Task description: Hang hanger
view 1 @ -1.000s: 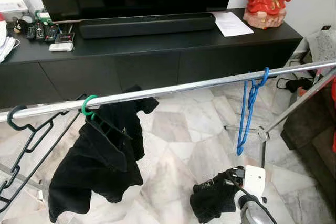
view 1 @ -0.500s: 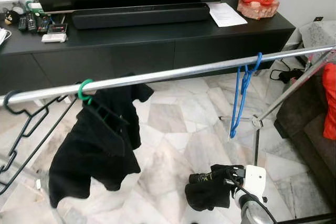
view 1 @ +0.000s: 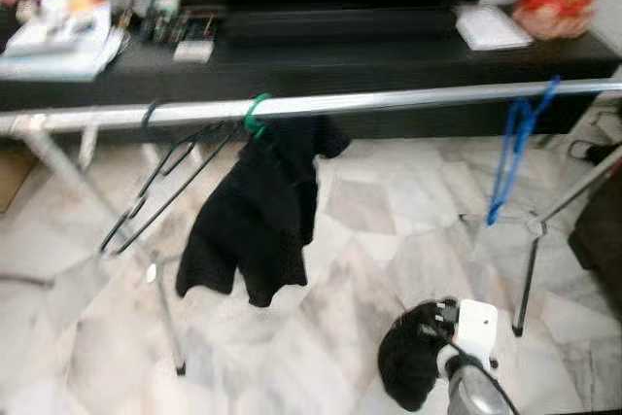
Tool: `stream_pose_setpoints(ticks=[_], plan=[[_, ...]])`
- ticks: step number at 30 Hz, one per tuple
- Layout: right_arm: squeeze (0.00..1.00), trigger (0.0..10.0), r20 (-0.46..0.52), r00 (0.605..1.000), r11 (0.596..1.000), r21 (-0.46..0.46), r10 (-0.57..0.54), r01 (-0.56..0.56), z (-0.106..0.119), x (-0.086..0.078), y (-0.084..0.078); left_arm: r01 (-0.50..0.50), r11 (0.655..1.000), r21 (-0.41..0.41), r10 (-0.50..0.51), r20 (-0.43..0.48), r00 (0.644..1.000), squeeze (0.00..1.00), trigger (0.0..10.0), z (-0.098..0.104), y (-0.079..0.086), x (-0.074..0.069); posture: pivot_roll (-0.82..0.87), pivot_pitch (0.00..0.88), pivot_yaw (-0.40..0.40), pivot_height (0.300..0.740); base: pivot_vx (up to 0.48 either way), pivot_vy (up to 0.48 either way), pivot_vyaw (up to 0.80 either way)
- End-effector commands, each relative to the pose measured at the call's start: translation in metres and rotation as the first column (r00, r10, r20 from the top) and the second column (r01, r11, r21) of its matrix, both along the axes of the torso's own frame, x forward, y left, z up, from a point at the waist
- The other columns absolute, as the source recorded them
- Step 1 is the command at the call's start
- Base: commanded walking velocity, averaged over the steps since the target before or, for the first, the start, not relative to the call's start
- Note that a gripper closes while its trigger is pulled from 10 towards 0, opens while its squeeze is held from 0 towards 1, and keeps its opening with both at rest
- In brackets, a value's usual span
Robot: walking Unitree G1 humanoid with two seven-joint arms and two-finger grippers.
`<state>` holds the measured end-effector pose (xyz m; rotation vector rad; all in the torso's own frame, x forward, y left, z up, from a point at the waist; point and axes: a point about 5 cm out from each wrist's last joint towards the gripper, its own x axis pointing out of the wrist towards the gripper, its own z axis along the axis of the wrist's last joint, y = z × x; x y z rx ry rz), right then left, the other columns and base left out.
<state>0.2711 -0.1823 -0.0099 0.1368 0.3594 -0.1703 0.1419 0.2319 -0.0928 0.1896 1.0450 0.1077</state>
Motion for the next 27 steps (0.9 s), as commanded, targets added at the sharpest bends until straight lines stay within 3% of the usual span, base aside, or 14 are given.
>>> stream_pose_setpoints(ticks=[1,22,27], plan=[[0.0,10.0,-0.004,1.0,1.0,-0.009,-0.012,0.012,-0.001,-0.003,-0.005,0.001,1.0,-0.006,-0.001,-0.034,0.999,0.0,10.0,-0.005,-0.003,-0.011,-0.03,0.173,-0.019,0.74,-0.326,0.0,0.0],[0.0,10.0,-0.004,1.0,1.0,-0.012,-0.013,0.013,0.0,-0.001,-0.005,-0.007,1.0,-0.008,0.006,-0.02,1.0,0.0,10.0,-0.004,-0.006,-0.006,-0.02,0.186,-0.022,0.74,-0.329,0.0,0.0],[0.0,10.0,0.003,1.0,1.0,-0.013,-0.012,0.012,0.002,0.001,-0.005,-0.003,1.0,-0.011,0.003,-0.005,1.0,0.0,10.0,-0.002,-0.01,0.002,-0.02,0.188,-0.023,0.74,-0.334,0.0,0.0]])
